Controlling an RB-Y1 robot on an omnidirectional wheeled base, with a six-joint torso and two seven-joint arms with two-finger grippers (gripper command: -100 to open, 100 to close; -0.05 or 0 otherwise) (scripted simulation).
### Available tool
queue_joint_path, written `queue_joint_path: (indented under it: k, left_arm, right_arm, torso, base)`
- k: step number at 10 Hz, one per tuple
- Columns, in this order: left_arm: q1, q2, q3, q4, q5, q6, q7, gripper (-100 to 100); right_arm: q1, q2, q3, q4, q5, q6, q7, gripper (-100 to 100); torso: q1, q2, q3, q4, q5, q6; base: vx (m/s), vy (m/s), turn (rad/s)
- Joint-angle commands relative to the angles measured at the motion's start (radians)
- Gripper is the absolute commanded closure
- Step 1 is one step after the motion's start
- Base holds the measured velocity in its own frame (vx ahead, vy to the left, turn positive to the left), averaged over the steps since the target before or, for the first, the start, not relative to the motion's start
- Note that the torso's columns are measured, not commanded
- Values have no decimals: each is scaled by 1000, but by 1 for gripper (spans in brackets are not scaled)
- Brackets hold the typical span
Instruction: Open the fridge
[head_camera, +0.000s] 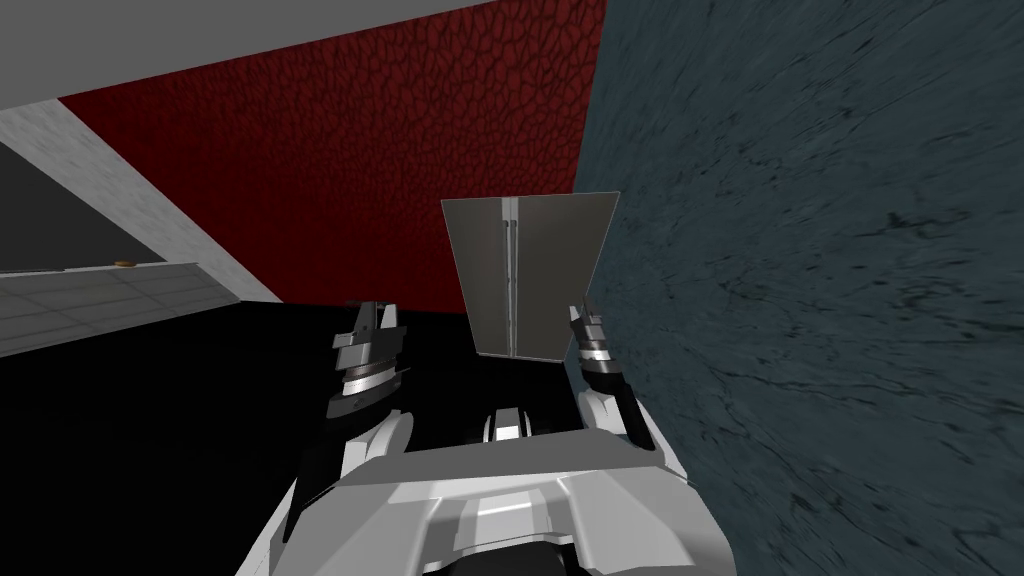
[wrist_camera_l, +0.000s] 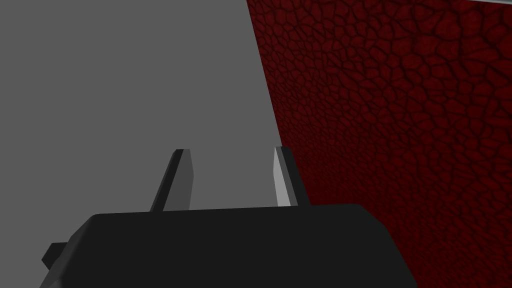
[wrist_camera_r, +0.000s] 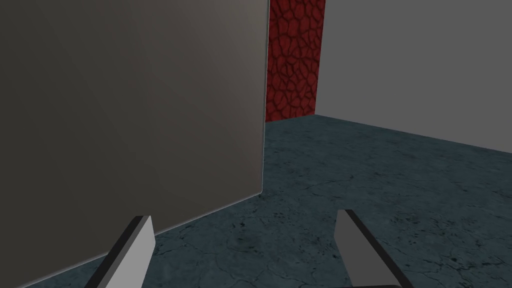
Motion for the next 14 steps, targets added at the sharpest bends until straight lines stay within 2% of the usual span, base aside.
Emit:
queue_joint_path:
  k: [1, 2, 3, 4, 7, 8, 9, 10, 11, 12, 13, 14]
  left_arm:
    - [0, 0, 0, 0, 0, 0, 0, 0]
    - [0, 0, 0, 0, 0, 0, 0, 0]
    - [0, 0, 0, 0, 0, 0, 0, 0]
    - [0, 0, 0, 0, 0, 0, 0, 0]
    - [0, 0, 0, 0, 0, 0, 0, 0]
    - [0, 0, 0, 0, 0, 0, 0, 0]
    - [0, 0, 0, 0, 0, 0, 0, 0]
    - [0, 0, 0, 0, 0, 0, 0, 0]
    - [0, 0, 0, 0, 0, 0, 0, 0]
    - [0, 0, 0, 0, 0, 0, 0, 0]
    - [0, 0, 0, 0, 0, 0, 0, 0]
    - [0, 0, 0, 0, 0, 0, 0, 0]
  right_arm:
    - [-19, -69, 8, 15, 13, 3, -7, -100]
    - [-19, -80, 8, 15, 13, 3, -7, -100]
    - [-36, -119, 14, 31, 23, 5, -13, -100]
    - [-36, -135, 14, 31, 23, 5, -13, -100]
    - [-77, -227, 27, 66, 46, 10, -27, -100]
    - [-77, -251, 27, 66, 46, 10, -27, -100]
    - [-100, -283, 35, 85, 59, 12, -34, -100]
    - [-100, -313, 35, 85, 59, 12, -34, -100]
    - [-124, -345, 43, 105, 73, 14, -43, -100]
    - [-124, -375, 43, 105, 73, 14, -43, -100]
    - [-150, -406, 52, 126, 87, 17, -52, -100]
    - [-150, -437, 52, 126, 87, 17, -52, -100]
  torso:
    - [0, 0, 0, 0, 0, 0]
    - [1, -1, 0, 0, 0, 0]
    - [0, 0, 0, 0, 0, 0]
    - [0, 0, 0, 0, 0, 0]
    - [-1, 0, 0, 0, 0, 0]
    - [0, 0, 0, 0, 0, 0]
    - [0, 0, 0, 0, 0, 0]
    - [1, 0, 0, 0, 0, 0]
    - [0, 0, 0, 0, 0, 0]
    - [0, 0, 0, 0, 0, 0]
    - [-1, 0, 0, 0, 0, 0]
    - [0, 1, 0, 0, 0, 0]
  base:
    - [35, 65, -36]
    - [28, 54, -22]
    - [23, 67, -42]
    - [16, 65, -29]
    - [25, 76, -42]
    - [24, 83, -34]
    - [32, 106, -58]
    - [29, 99, -34]
    - [41, 105, -59]
    - [33, 90, -39]
    - [27, 104, -82]
    - [21, 90, -36]
